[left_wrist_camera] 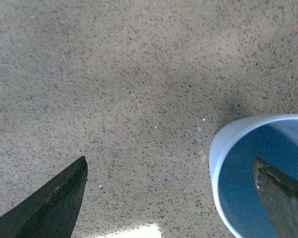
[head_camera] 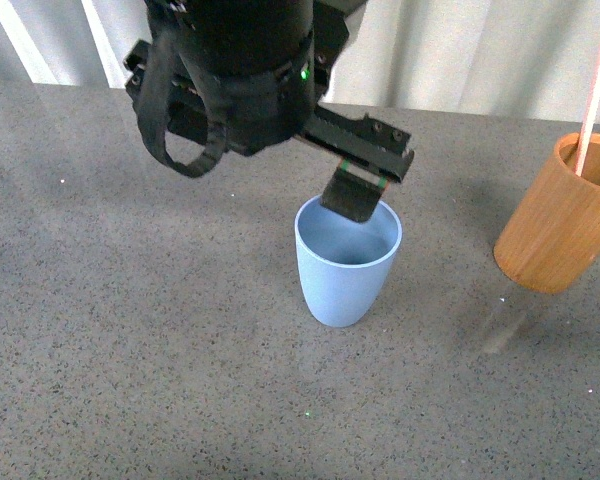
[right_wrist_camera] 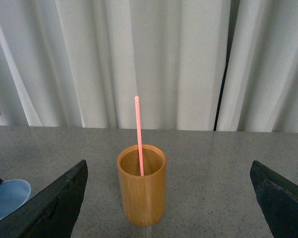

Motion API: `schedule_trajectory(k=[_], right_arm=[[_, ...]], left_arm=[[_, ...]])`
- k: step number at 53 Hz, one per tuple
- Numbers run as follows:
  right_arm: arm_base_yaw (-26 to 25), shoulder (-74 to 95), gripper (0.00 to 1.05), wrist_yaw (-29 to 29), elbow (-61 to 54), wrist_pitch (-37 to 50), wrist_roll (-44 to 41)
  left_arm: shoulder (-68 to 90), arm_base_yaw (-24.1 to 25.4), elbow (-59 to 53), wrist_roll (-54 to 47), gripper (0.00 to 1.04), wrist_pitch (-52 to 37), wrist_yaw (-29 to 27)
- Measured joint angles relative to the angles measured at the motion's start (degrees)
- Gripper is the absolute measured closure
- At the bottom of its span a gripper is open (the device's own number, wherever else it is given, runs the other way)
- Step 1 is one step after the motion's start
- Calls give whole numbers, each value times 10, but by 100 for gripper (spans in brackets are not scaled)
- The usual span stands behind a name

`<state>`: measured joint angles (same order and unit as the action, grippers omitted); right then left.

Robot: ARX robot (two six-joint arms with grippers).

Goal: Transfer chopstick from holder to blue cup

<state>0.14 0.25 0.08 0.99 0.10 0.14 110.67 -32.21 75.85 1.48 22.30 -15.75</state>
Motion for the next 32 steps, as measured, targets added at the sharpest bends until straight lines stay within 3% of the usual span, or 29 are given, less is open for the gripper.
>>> schedule_trajectory(k=[14, 26, 32], right_arm=[[0, 0, 10, 0, 0, 0, 0], [0, 0, 10, 0, 0, 0, 0], [0, 0, 10, 0, 0, 0, 0]], left_arm=[[-94, 47, -48, 1, 7, -81, 4], [-208, 110, -179, 1, 7, -327, -97], [-226, 118, -200, 0, 7, -364, -103]])
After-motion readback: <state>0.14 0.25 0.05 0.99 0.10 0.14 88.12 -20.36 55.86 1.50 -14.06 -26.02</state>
